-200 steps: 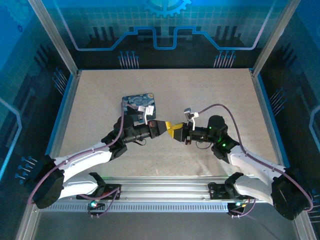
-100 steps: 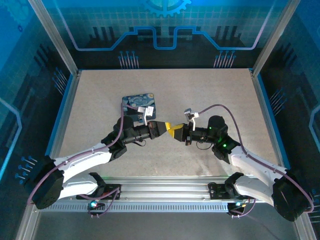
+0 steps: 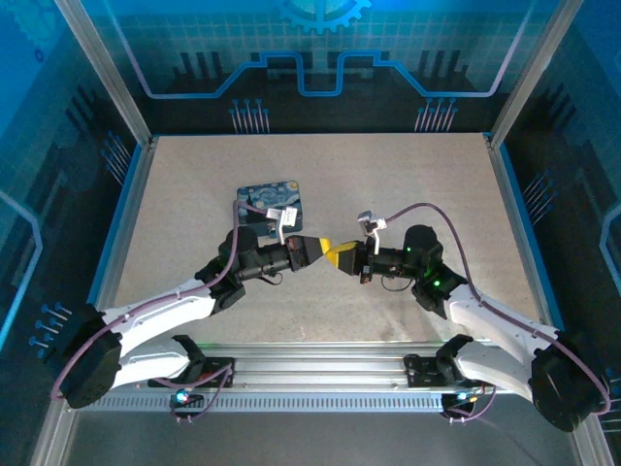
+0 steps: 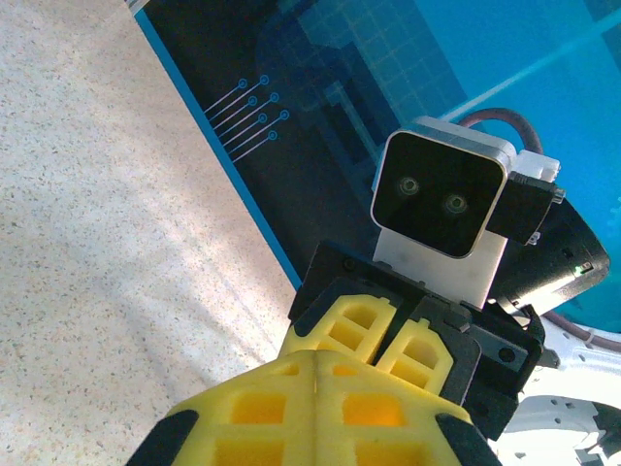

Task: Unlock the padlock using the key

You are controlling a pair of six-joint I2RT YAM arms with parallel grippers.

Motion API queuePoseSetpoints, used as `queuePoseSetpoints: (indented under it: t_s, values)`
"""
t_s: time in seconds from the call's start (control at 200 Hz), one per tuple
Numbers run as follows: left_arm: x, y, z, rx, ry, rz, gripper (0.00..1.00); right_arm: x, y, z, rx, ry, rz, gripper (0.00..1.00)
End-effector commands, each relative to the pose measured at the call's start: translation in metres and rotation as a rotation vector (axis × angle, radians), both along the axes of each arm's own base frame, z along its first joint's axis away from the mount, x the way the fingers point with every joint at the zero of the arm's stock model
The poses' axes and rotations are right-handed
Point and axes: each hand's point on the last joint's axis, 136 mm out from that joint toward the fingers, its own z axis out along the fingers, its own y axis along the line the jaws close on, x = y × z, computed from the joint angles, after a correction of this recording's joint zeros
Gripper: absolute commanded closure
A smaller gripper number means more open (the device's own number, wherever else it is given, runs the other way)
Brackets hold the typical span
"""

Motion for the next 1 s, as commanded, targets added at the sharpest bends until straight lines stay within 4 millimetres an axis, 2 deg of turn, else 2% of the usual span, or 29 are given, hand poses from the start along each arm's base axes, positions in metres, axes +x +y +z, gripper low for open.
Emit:
queuePoseSetpoints:
  t_s: [0.0,0.3,0.735,0.895,0.996]
  values:
    - [0.002,0.008,-0.004,0.013,-0.008,0.046,1.0,0.002,-0.005,0.003,0.002,-0.027,-0.025,0.9]
    - [0.002,0.009,-0.003,0.016,-0.013,0.049,1.0,0.003,-0.008,0.001,-0.005,-0.018,-0.038,0.9]
    - [0.003,0.013,-0.004,0.035,-0.023,0.069,0.99,0.009,-0.017,-0.01,-0.058,0.002,-0.09,1.0]
    - [0.004,0.014,-0.003,0.046,-0.029,0.076,0.9,0.011,-0.021,-0.022,-0.117,0.015,-0.106,1.0]
    - [0.006,0.016,-0.005,0.072,-0.029,0.086,0.77,0.01,-0.023,-0.031,-0.164,0.035,-0.111,1.0]
